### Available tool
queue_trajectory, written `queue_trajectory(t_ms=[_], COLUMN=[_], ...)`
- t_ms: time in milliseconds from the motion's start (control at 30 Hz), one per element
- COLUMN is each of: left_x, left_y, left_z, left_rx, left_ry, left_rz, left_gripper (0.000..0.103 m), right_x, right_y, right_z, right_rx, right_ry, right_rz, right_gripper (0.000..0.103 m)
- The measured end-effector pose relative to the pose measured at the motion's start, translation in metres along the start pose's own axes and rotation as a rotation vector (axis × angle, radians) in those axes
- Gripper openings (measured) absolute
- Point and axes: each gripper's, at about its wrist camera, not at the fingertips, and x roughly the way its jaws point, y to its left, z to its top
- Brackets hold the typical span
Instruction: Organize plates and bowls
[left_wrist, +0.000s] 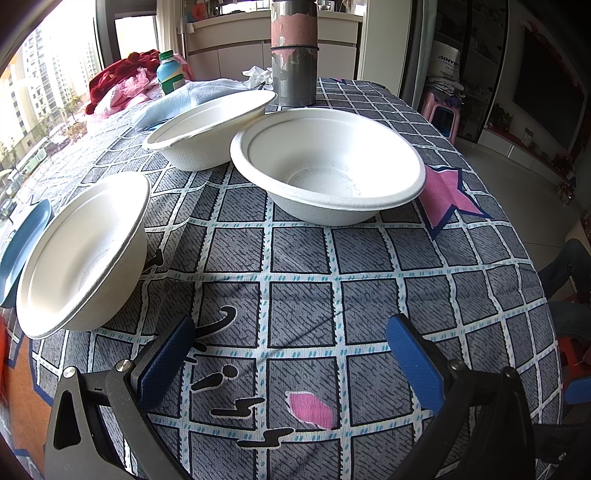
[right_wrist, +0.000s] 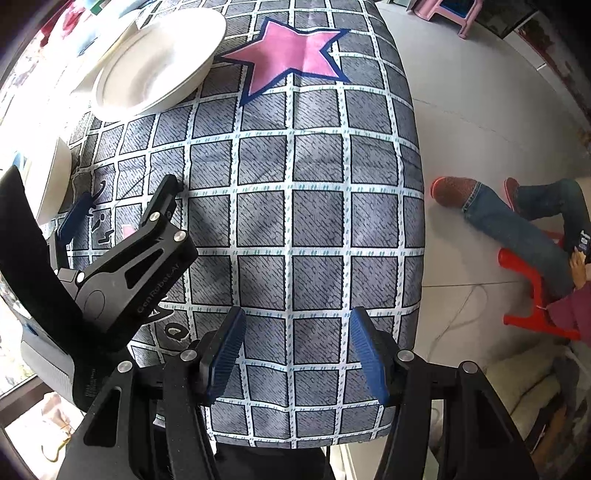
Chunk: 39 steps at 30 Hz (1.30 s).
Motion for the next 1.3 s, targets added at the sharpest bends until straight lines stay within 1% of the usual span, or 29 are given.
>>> queue_trajectory(t_ms=[233,333,467,567,833,1000,1133,1300], left_x=[0.000,0.000,0.000,0.000,0.000,0.000,0.000,0.000], left_y=[0.000,0.000,0.000,0.000,0.000,0.000,0.000,0.000], left_z=[0.000,0.000,0.000,0.000,0.000,0.000,0.000,0.000], left_rx=[0.000,0.000,0.000,0.000,0.000,0.000,0.000,0.000], left_ry=[0.000,0.000,0.000,0.000,0.000,0.000,0.000,0.000], left_rz=[0.000,0.000,0.000,0.000,0.000,0.000,0.000,0.000], left_gripper=[0.103,0.103,0.103,0.103,0.103,0.103,0.103,0.103], right_x=[0.002,0.004,0.004,0.003,-0.011,-0.010,-0.015,-0.028], right_y=[0.000,-0.002,-0.016,-0.020,-0.014,-0.027,-0.034,-0.037], right_z=[-0.011,-0.024,-0.026,-0.026,-0.023,-0.025,-0.034,-0.056], right_rx=[-0.005,0.002,0.043,0.044,0.012,0.017,-0.008,-0.054], right_ry=[0.001,-0.007,-0.002,-0.001,-0.020,0.029,0.014,-0.011], right_rz=[0.002,0.006,0.021,0.027,0.054,0.055,0.046,0.039], right_gripper=[0.060,0.060,0.060,0.060,0.060,0.060,0.060,0.060])
